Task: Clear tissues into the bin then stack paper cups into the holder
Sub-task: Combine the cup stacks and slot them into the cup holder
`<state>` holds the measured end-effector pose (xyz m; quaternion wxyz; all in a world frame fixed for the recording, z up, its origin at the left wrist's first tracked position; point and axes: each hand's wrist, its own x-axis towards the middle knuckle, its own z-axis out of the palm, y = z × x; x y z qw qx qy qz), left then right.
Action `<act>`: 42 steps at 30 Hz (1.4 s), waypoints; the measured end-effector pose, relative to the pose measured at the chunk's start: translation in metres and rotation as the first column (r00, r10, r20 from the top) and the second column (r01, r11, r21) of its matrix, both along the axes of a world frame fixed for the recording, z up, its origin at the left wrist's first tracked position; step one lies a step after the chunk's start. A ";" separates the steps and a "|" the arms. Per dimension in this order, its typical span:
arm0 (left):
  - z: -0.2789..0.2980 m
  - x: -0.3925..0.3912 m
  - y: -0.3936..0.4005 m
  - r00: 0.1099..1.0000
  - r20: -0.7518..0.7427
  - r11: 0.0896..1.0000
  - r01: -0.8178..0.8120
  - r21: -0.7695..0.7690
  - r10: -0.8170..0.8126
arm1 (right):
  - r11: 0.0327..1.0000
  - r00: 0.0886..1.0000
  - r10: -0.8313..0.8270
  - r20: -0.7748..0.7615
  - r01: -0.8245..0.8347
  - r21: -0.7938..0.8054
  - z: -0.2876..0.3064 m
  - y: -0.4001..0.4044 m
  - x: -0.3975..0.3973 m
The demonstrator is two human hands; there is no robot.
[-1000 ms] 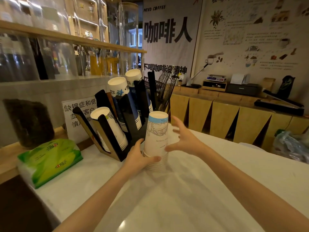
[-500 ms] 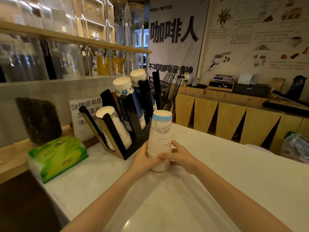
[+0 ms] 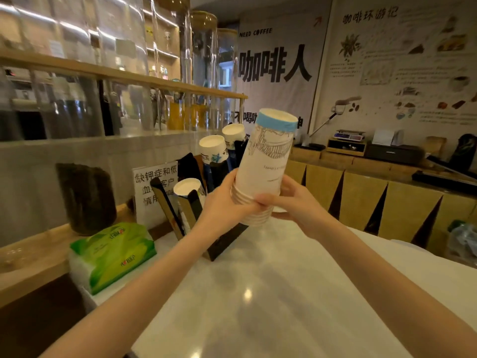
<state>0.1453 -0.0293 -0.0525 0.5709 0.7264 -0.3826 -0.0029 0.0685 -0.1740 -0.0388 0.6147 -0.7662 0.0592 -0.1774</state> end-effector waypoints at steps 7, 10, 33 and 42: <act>0.054 0.028 0.048 0.989 0.109 0.993 -0.095 -0.071 0.102 | 0.998 0.987 -0.050 0.153 0.053 -0.021 0.052 0.050 0.033; 0.062 0.046 0.066 0.986 0.101 0.990 -0.125 -0.073 0.131 | 0.994 0.979 -0.066 0.191 0.081 -0.067 0.061 0.072 0.053; 0.022 0.108 0.103 0.990 0.074 0.975 -0.131 0.180 0.119 | 0.984 0.996 -0.022 0.081 0.036 -0.175 0.007 0.115 0.107; 0.018 0.099 0.098 0.990 0.021 0.985 -0.138 0.099 0.137 | 0.999 0.997 -0.032 -0.066 0.034 0.031 -0.014 0.109 0.108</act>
